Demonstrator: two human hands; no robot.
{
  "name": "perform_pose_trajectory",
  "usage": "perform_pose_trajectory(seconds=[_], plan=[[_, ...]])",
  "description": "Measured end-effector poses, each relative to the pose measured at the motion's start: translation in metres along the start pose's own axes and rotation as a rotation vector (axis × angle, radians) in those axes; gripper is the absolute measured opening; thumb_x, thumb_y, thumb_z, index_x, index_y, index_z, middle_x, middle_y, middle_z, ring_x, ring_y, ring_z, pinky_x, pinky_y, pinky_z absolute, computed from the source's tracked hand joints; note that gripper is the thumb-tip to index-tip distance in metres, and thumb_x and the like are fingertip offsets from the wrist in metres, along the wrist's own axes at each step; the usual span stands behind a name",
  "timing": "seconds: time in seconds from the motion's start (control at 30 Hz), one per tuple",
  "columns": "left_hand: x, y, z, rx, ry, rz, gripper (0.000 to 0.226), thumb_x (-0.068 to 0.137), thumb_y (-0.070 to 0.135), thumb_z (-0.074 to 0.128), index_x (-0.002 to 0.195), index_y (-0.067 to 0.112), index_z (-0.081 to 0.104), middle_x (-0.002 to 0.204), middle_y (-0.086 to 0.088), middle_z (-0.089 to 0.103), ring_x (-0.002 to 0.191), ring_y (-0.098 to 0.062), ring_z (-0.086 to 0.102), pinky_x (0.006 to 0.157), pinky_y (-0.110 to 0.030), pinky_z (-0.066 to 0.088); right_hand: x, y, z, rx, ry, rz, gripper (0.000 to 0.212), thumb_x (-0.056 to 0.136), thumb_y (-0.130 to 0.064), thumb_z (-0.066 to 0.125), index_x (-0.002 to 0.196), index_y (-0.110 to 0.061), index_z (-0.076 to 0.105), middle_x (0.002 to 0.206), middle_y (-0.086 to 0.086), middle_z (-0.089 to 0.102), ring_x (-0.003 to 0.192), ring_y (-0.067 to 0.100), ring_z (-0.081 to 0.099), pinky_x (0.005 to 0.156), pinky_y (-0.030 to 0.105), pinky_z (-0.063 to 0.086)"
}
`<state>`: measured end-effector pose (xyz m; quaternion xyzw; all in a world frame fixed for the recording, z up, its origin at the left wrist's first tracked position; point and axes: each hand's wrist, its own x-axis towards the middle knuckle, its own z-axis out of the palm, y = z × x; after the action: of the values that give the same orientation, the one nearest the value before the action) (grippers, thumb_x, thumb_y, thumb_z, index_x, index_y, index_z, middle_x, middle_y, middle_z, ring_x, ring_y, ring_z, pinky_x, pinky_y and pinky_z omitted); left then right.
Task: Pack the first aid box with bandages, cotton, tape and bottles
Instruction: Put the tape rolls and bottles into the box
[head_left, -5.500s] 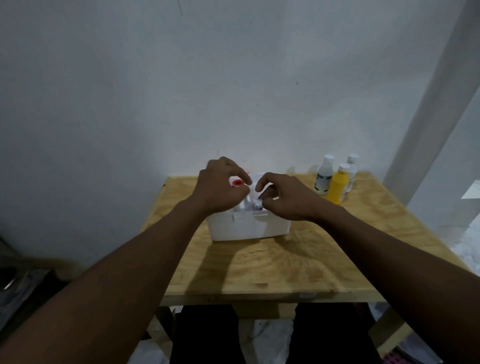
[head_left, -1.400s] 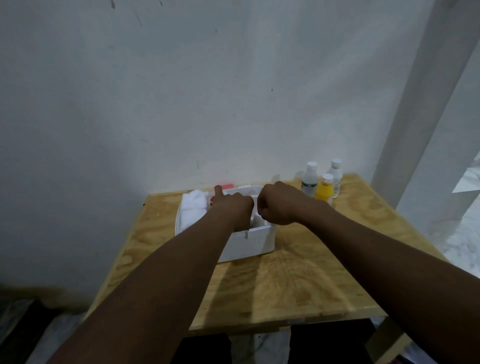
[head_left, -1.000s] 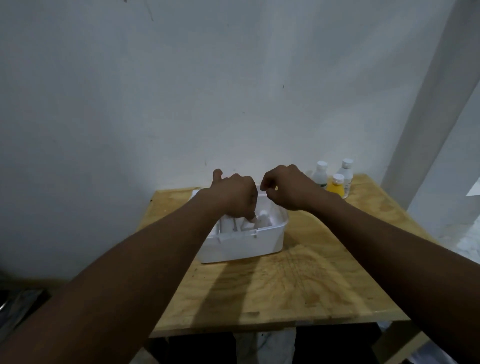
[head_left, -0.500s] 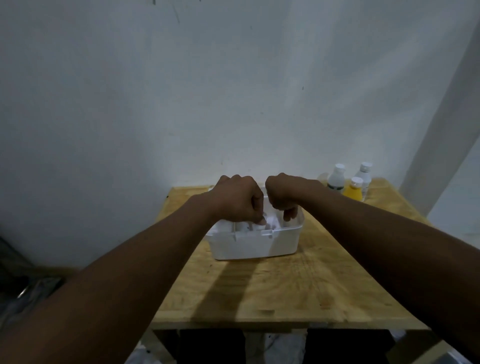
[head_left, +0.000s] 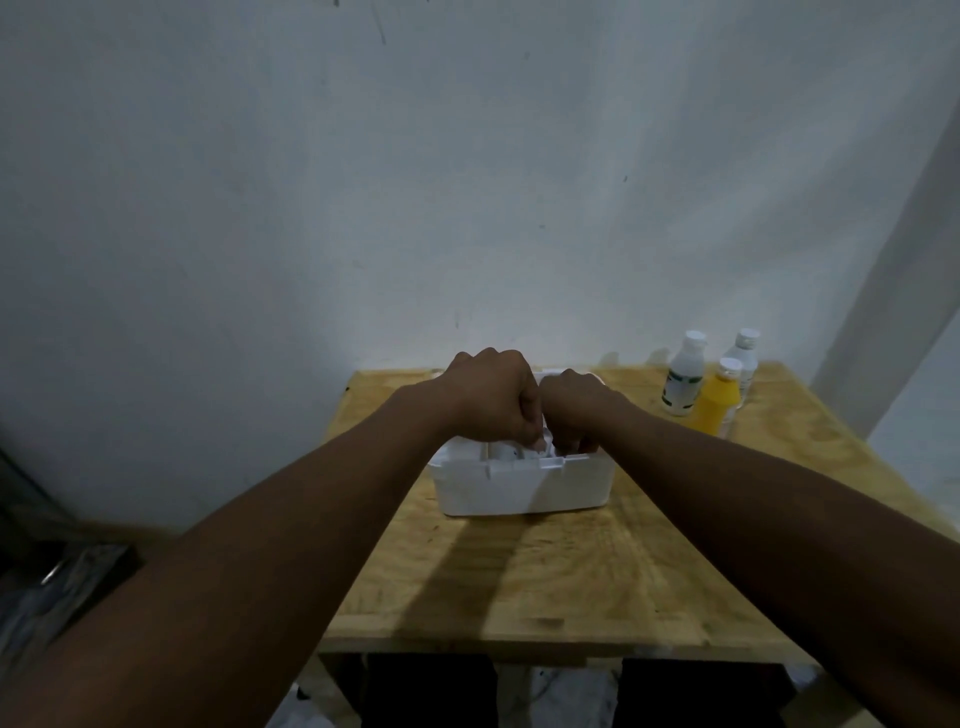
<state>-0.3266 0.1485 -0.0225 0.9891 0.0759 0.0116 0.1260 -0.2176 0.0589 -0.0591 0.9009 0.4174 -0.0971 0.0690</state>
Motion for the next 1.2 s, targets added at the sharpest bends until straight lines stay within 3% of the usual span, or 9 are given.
perform_pose_trajectory(seconds=[0.17, 0.27, 0.37, 0.53, 0.67, 0.8, 1.07, 1.13, 1.2], plan=[[-0.001, 0.002, 0.000, -0.026, -0.011, -0.001, 0.013, 0.071, 0.038, 0.086, 0.076, 0.028, 0.080, 0.067, 0.020, 0.065, 0.078, -0.004, 0.060, 0.078, -0.033, 0.044, 0.008, 0.002, -0.006, 0.141, -0.080, 0.004, 0.019, 0.075, -0.009, 0.081, 0.089, -0.008, 0.068, 0.077, 0.006, 0.074, 0.062, 0.017, 0.071, 0.066, 0.029, 0.061], [-0.003, 0.003, -0.001, -0.038, -0.030, -0.014, 0.017, 0.069, 0.039, 0.087, 0.078, 0.026, 0.080, 0.074, 0.018, 0.070, 0.083, -0.006, 0.064, 0.082, -0.035, 0.049, 0.002, 0.010, -0.019, 0.385, -0.052, 0.010, 0.020, 0.080, -0.003, 0.077, 0.097, -0.003, 0.067, 0.081, 0.016, 0.074, 0.065, 0.024, 0.075, 0.064, 0.036, 0.064], [-0.004, 0.002, -0.001, -0.019, -0.036, -0.010, 0.019, 0.068, 0.041, 0.087, 0.078, 0.027, 0.079, 0.074, 0.017, 0.071, 0.080, -0.003, 0.062, 0.076, -0.032, 0.046, -0.018, 0.024, -0.029, 0.524, 0.031, -0.109, 0.022, 0.081, -0.002, 0.076, 0.097, -0.011, 0.064, 0.087, 0.015, 0.072, 0.070, 0.023, 0.074, 0.056, 0.029, 0.061], [-0.001, 0.005, 0.003, -0.003, -0.005, 0.019, 0.016, 0.070, 0.037, 0.086, 0.076, 0.024, 0.078, 0.078, 0.012, 0.074, 0.083, -0.008, 0.065, 0.076, -0.032, 0.045, -0.049, 0.040, -0.019, 0.343, 0.153, -0.272, 0.024, 0.072, -0.014, 0.083, 0.087, -0.023, 0.066, 0.085, -0.006, 0.065, 0.082, 0.013, 0.064, 0.076, 0.031, 0.053], [-0.003, 0.011, 0.004, -0.025, 0.001, 0.019, 0.016, 0.070, 0.034, 0.087, 0.075, 0.023, 0.078, 0.080, 0.010, 0.076, 0.084, -0.009, 0.066, 0.082, -0.034, 0.052, -0.067, 0.049, -0.018, 0.416, 0.137, -0.334, 0.020, 0.076, -0.007, 0.078, 0.091, -0.018, 0.071, 0.092, -0.005, 0.071, 0.076, -0.001, 0.060, 0.068, 0.020, 0.049], [-0.007, 0.011, 0.003, -0.074, 0.009, 0.029, 0.015, 0.069, 0.031, 0.088, 0.074, 0.020, 0.079, 0.078, 0.008, 0.076, 0.080, -0.009, 0.067, 0.081, -0.038, 0.056, -0.078, 0.056, -0.016, 0.534, 0.118, -0.350, 0.019, 0.079, -0.002, 0.071, 0.090, -0.017, 0.073, 0.093, -0.007, 0.075, 0.086, 0.003, 0.068, 0.077, 0.023, 0.056], [-0.010, 0.010, -0.003, -0.109, -0.037, -0.004, 0.012, 0.074, 0.033, 0.083, 0.067, 0.026, 0.076, 0.073, 0.011, 0.073, 0.077, -0.008, 0.066, 0.079, -0.036, 0.058, -0.078, 0.055, -0.005, 0.604, 0.200, -0.363, 0.011, 0.082, -0.011, 0.070, 0.089, -0.018, 0.075, 0.086, -0.007, 0.076, 0.081, 0.003, 0.070, 0.079, 0.028, 0.059], [-0.009, 0.010, -0.002, -0.115, -0.033, -0.002, 0.007, 0.074, 0.029, 0.082, 0.075, 0.024, 0.077, 0.078, 0.011, 0.075, 0.080, -0.007, 0.067, 0.084, -0.039, 0.057, -0.077, 0.054, -0.004, 0.603, 0.206, -0.367, 0.012, 0.081, -0.010, 0.072, 0.091, -0.017, 0.072, 0.089, -0.007, 0.074, 0.083, 0.004, 0.069, 0.081, 0.032, 0.059], [-0.008, 0.011, -0.002, -0.110, -0.045, -0.011, 0.019, 0.073, 0.030, 0.084, 0.090, 0.026, 0.077, 0.080, 0.013, 0.075, 0.081, -0.005, 0.066, 0.087, -0.039, 0.055, -0.077, 0.052, -0.004, 0.608, 0.217, -0.369, 0.015, 0.080, -0.009, 0.073, 0.092, -0.017, 0.070, 0.091, -0.005, 0.073, 0.083, 0.007, 0.068, 0.082, 0.034, 0.058]])
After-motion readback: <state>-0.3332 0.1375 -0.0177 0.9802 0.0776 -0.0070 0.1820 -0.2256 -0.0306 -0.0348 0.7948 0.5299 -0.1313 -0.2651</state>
